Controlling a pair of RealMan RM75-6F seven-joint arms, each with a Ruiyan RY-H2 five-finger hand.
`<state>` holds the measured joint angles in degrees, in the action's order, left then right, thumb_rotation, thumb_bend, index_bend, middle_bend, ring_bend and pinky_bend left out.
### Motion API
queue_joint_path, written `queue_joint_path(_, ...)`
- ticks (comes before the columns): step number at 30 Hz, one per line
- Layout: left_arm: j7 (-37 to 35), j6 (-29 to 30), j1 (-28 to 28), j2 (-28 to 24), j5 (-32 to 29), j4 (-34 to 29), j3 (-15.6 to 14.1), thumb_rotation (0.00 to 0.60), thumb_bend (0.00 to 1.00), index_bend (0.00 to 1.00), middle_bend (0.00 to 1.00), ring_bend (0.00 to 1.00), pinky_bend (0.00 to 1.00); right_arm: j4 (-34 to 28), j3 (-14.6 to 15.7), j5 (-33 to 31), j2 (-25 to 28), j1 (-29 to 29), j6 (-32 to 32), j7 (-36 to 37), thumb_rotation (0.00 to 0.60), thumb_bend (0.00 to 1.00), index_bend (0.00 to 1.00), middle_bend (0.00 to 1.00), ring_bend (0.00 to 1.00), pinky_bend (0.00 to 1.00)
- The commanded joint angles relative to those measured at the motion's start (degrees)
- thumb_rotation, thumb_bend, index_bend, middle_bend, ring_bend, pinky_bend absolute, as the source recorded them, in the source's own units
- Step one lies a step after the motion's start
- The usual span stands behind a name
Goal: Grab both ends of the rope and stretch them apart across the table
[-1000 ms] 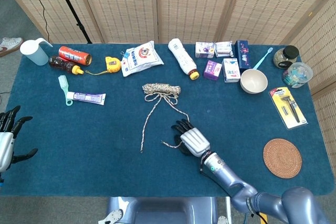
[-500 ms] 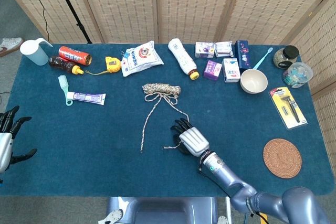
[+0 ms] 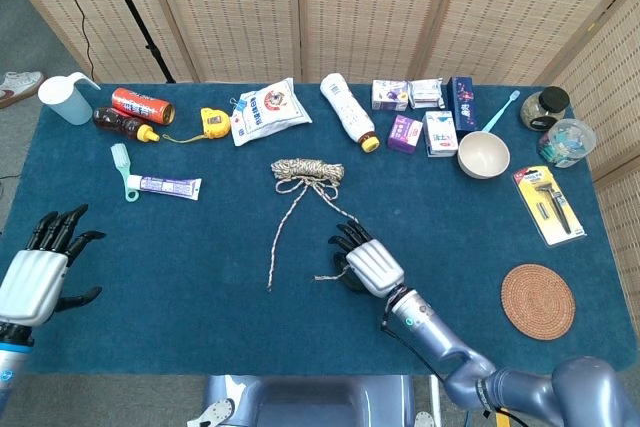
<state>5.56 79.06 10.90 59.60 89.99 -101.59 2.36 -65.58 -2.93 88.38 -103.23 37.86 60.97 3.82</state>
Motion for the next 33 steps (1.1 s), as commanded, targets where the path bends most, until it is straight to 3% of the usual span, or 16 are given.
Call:
queue_joint_path(1,-0.8,-1.4,2.0,1.3,2.7,2.2,-0.3,0.600,0.10,0.36,0.15,0.12,0.00,-0.4,0.1,-0.2,0.2,-0.2,0.1,-0.2,0.600,0.45,0.58,0.22,0.07,0.00)
queue_joint_path(9,-2.1,-6.5,8.2,5.2,9.3,8.7,-0.9,0.600,0.10,0.40,0.17,0.13,0.00,-0.7,0.1,-0.6,0.1,-0.6,0.1,-0.1,0.600,0.45,0.58,0.22,0.08,0.00)
queue_joint_path(16,-4.7,-11.0,13.8,10.5,11.3,14.5,-0.7,0.600,0.11,0.40,0.15,0.11,0.00,-1.0,0.1,-0.6,0.0,-1.1,0.7,-0.1,0.600,0.45,0.58,0.22,0.08,0.00)
queue_joint_path(27,-9.0,-15.5,20.7,18.7,13.2,22.6,-1.4,0.600,0.27,0.46,0.11,0.05,0.00,-1.8,0.1,-0.9,0.3,-1.7,1.0,-0.6,0.600,0.45,0.58,0.22,0.08,0.00)
queue_joint_path(33,-9.9,-17.3,24.3,22.3,14.6,25.5,-2.2,0.600,0.27,0.47,0.07,0.01,0.00,-1.9,0.1,-1.0,0.3,-1.9,1.0,-0.6,0.600,0.45,0.58,0.22,0.08,0.00)
